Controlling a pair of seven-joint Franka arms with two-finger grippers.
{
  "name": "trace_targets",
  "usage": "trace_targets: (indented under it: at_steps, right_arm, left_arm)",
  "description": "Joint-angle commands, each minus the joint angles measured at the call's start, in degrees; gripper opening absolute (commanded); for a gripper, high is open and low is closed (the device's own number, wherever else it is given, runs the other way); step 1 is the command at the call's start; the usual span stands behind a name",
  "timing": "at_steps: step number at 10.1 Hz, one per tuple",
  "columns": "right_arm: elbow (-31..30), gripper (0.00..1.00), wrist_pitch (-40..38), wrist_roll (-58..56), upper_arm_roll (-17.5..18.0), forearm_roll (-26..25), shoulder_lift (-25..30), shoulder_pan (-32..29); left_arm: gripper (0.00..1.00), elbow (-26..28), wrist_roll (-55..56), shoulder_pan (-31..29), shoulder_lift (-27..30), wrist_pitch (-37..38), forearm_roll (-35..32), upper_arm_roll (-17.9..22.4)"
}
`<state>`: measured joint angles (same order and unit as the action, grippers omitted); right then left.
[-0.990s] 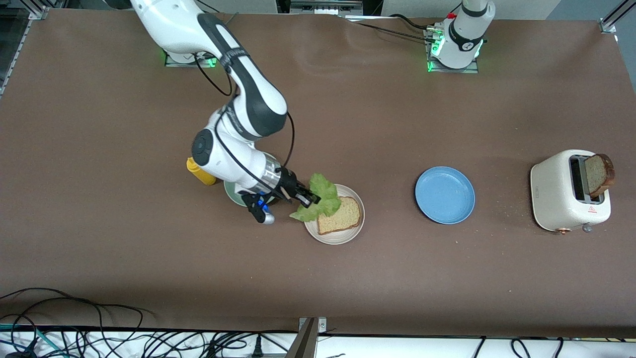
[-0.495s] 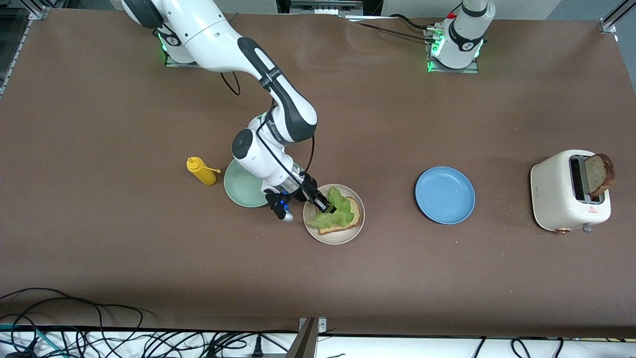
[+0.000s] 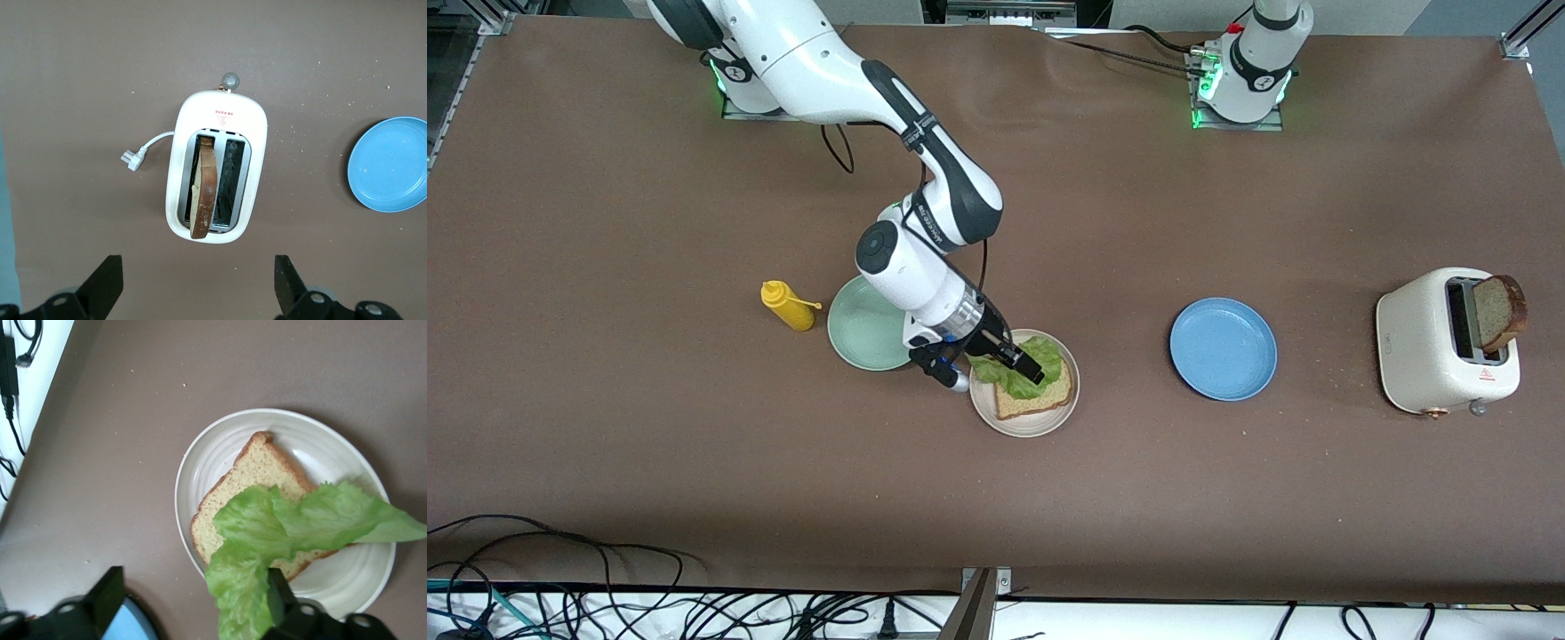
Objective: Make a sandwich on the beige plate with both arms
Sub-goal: 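Carry the lettuce with the right gripper onto the bread slice, then open the right gripper and move it back toward the mustard bottle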
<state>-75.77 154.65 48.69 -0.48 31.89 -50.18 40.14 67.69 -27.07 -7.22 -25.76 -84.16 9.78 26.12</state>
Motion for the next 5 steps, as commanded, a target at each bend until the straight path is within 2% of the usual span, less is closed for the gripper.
trace_targets:
  at_steps: [1, 3, 5]
  right_arm:
    - [-3.0, 1.00, -0.5, -0.7, 0.0, -3.5, 1.1, 0.3]
    - [-3.3, 1.00, -8.2, -0.7, -1.4, -4.5, 3.2, 0.3]
    - [-3.2, 1.00, -15.9, -0.9, -1.9, -11.2, 5.1, 0.1]
  left_arm:
    - [1.00, -0.1, -1.0, 0.1, 0.4, 0.7, 1.4, 0.0]
    - [1.00, 0.1, -1.0, 0.1, 0.4, 0.7, 1.4, -0.2]
    - [1.00, 0.1, -1.0, 0.1, 0.4, 0.7, 1.4, -0.2]
